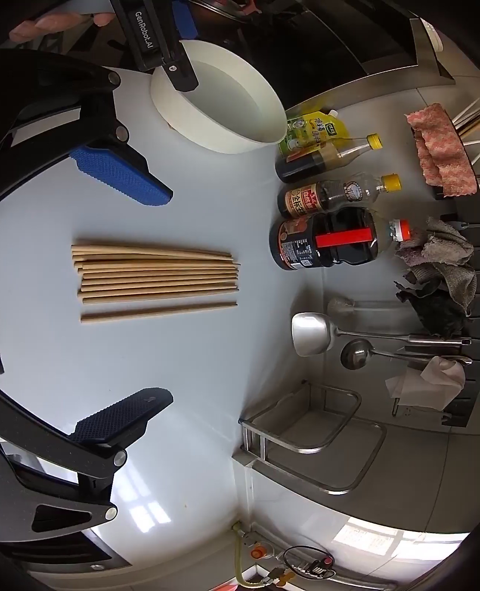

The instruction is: Organize utensils

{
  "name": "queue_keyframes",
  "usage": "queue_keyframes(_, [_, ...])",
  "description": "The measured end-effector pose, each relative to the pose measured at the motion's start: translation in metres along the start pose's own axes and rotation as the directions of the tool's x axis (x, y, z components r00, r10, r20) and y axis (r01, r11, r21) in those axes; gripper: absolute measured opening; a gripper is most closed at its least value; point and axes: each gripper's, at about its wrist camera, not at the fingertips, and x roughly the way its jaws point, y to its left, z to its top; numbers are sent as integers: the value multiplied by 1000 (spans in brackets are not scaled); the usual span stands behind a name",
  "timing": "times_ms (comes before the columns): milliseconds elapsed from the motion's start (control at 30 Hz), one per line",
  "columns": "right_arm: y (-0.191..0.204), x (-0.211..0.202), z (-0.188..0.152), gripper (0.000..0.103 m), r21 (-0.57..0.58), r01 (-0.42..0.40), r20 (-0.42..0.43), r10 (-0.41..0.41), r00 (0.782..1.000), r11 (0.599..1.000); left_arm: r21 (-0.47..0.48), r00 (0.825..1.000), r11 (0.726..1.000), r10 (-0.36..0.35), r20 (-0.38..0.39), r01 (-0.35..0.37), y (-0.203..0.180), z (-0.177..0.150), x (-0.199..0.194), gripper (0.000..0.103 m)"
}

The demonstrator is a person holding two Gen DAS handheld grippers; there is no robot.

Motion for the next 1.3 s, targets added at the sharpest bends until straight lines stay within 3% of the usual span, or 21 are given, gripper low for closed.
queue_keyframes(1300, [-1,-4,0,95,6,-9,1,9,1000,1000,-8,1000,1000,5,9,-5,0,-1,-6,97])
